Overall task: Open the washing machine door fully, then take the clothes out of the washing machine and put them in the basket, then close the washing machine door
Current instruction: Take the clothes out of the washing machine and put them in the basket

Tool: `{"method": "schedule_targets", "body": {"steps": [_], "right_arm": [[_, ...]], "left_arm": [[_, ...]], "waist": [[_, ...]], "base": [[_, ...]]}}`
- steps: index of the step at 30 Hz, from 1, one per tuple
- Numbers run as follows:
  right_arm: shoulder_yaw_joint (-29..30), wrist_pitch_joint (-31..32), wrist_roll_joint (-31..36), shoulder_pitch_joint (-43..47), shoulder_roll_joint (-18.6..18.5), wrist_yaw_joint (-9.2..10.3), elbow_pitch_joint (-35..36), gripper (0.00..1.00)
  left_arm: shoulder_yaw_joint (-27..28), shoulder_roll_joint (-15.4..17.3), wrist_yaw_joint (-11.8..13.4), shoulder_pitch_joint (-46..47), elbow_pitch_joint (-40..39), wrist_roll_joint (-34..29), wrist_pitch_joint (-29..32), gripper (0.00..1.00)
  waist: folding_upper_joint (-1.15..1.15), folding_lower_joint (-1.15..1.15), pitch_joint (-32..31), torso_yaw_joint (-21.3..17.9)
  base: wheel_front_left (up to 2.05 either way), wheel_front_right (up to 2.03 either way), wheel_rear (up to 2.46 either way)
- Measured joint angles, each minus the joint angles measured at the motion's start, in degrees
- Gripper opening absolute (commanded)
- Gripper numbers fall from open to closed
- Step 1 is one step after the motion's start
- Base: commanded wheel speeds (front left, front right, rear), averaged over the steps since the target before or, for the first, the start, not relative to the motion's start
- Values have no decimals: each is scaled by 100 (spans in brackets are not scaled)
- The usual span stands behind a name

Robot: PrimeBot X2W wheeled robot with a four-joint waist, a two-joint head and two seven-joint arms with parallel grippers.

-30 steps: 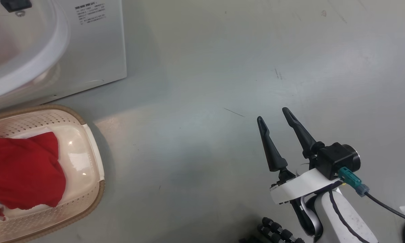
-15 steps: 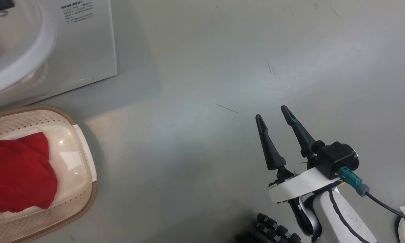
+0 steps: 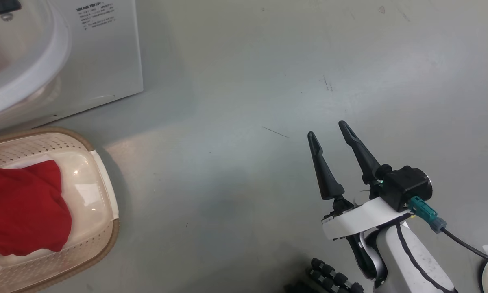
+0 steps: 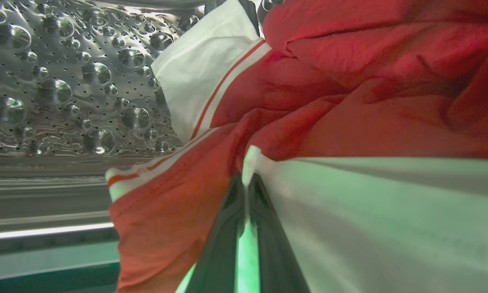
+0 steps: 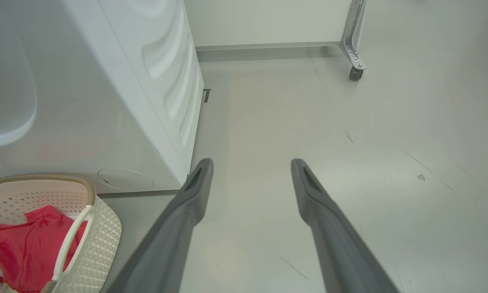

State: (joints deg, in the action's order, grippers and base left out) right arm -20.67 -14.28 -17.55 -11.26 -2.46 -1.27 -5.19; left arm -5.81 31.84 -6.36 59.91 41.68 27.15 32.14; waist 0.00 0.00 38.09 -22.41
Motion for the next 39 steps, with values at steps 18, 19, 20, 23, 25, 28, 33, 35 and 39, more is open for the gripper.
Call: {"method": "schedule_targets", "body": {"steps": [18, 19, 20, 23, 25, 28, 33, 35, 39], "right_arm": [[138, 0, 4, -4, -1, 86, -85, 100], [145, 0, 13, -4, -1, 86, -97, 100], [153, 0, 16, -4, -2, 86, -108, 100], [185, 0, 42, -4, -2, 86, -141, 100], [205, 0, 58, -4, -9, 86, -165, 100], [216, 0, 64, -3, -23, 86, -208, 100], [267, 0, 101, 0, -53, 85, -261, 100], [280, 0, 101, 3, -75, 83, -287, 100], [297, -1, 114, 12, -87, 76, -346, 100]], "left_arm": [[-240, -609, -53, -263, 249, 109, -1165, 0], [-259, -632, -53, -296, 263, 109, -1228, 0], [-279, -659, -53, -331, 279, 109, -1293, 0], [-348, -780, -54, -456, 330, 119, -1485, 0], [-389, -858, -57, -534, 375, 167, -1578, 0], [-436, -913, -57, -648, 423, 170, -1770, 0], [-563, -1014, -58, -845, 427, 301, -2059, 0], [-603, -1078, -58, -936, 421, 315, -2185, 0], [-710, -1129, -58, -1165, 389, 415, -2476, 0]], "waist": [[0, 0, -366, 279], [0, 0, -398, 304], [0, 0, -433, 332], [0, 0, -540, 416], [0, 0, -614, 477], [0, 0, -726, 574], [0, 0, -922, 726], [0, 0, -1004, 784], [0, 0, -1179, 887]], "base": [[0, 0, 0], [0, 0, 0], [0, 0, 0], [0, 0, 0], [0, 0, 0], [0, 0, 0], [0, 0, 0], [0, 0, 0], [0, 0, 0]]}}
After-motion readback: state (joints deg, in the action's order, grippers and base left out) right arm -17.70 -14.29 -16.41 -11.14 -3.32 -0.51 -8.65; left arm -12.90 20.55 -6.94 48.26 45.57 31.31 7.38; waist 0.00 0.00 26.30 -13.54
